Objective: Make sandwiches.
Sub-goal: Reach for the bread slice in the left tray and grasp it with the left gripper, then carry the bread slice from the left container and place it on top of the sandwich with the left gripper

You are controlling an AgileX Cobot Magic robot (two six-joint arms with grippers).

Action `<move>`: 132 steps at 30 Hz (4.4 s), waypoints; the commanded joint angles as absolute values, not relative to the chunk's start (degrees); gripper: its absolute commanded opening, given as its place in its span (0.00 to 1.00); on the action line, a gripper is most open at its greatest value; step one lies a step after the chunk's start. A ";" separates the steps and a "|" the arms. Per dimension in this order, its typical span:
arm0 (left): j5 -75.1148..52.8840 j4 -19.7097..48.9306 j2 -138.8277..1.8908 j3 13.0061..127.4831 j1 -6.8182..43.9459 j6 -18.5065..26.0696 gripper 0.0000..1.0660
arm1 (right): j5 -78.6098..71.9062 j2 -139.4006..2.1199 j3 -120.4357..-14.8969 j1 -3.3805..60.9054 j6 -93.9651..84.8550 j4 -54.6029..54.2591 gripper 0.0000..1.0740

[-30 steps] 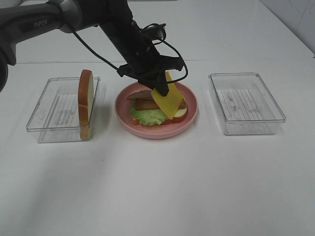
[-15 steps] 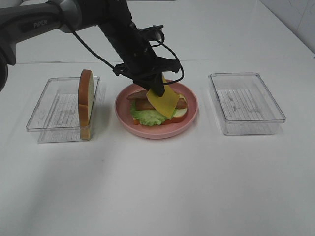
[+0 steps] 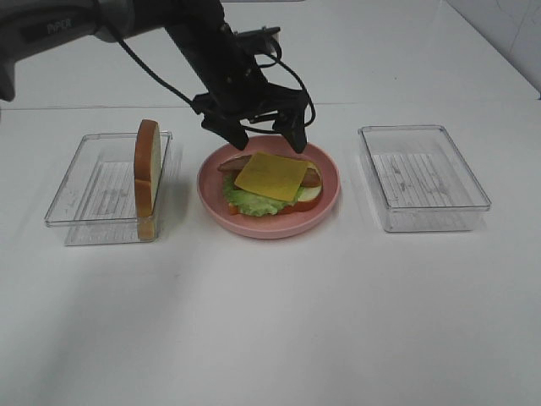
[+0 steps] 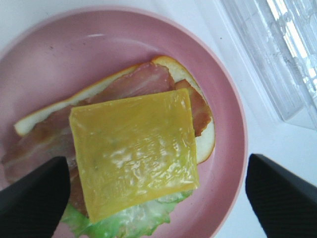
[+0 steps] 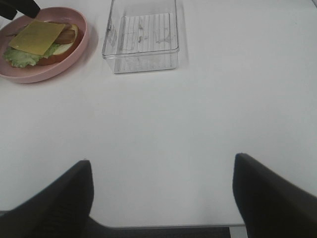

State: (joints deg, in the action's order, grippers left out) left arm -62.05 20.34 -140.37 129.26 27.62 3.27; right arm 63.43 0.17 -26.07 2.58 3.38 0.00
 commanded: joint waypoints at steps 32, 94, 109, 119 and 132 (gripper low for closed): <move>-75.57 0.34 -119.35 115.85 22.63 -12.26 0.83 | 62.97 1.83 -25.78 2.58 2.41 0.00 0.70; -75.00 -3.27 -122.61 105.02 21.83 -9.45 0.00 | 62.97 1.83 -25.78 2.58 2.41 0.00 0.70; -60.33 23.61 -114.25 104.91 21.83 0.00 0.00 | 62.97 1.83 -25.78 2.58 2.41 0.00 0.70; -49.79 45.32 -125.82 104.91 21.89 12.66 0.00 | 62.97 1.83 -25.78 2.58 2.41 0.00 0.70; -46.24 50.53 -131.49 104.91 22.00 16.50 0.00 | 62.97 1.83 -25.78 2.58 2.41 0.00 0.70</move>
State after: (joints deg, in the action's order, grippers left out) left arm -47.10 49.39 -130.63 105.25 21.89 16.21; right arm 63.43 0.17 -26.07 2.58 3.38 0.00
